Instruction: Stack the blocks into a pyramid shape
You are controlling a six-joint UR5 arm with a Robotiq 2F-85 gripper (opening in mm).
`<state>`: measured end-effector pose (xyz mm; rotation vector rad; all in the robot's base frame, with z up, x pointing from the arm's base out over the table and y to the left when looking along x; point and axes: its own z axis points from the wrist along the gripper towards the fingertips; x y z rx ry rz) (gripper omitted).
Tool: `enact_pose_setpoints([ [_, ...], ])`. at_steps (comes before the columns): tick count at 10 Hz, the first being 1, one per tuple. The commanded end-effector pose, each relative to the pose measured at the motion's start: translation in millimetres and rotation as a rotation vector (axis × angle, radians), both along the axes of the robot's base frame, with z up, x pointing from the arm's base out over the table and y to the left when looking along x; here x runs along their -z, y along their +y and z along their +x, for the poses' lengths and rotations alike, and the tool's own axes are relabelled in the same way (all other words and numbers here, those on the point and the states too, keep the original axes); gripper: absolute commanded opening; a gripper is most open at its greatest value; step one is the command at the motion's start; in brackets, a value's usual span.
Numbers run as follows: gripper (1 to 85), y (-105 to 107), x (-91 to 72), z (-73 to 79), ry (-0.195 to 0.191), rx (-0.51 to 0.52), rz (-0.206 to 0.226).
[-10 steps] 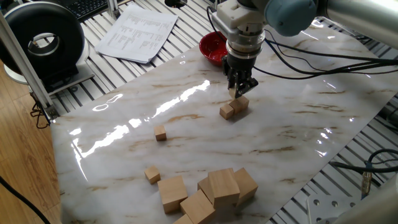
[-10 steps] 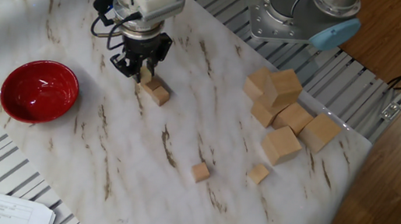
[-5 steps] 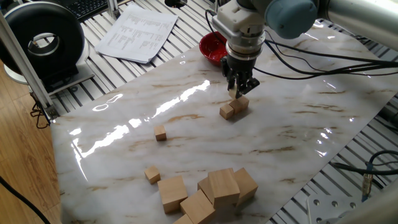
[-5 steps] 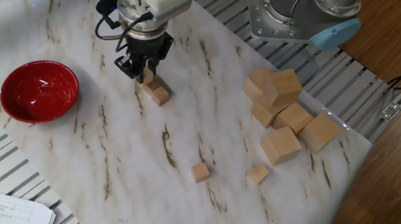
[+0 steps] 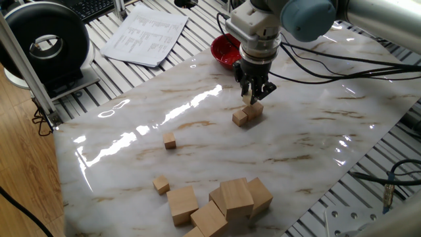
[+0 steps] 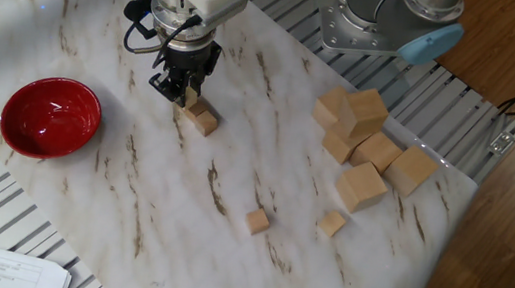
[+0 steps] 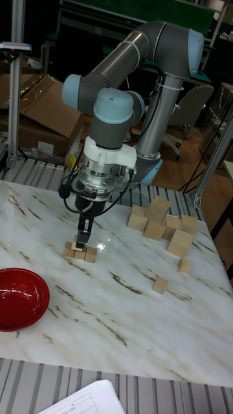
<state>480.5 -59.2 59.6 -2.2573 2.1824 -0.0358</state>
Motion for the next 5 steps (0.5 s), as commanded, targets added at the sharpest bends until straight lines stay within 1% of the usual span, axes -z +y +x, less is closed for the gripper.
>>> enact_pose_setpoints([
  [1,1.0,1.5,1.9,0.5,-0.001,-0.032,0.022],
  [5,1.0,0.8,3.7,-2.4,0.006,-0.028,0.027],
])
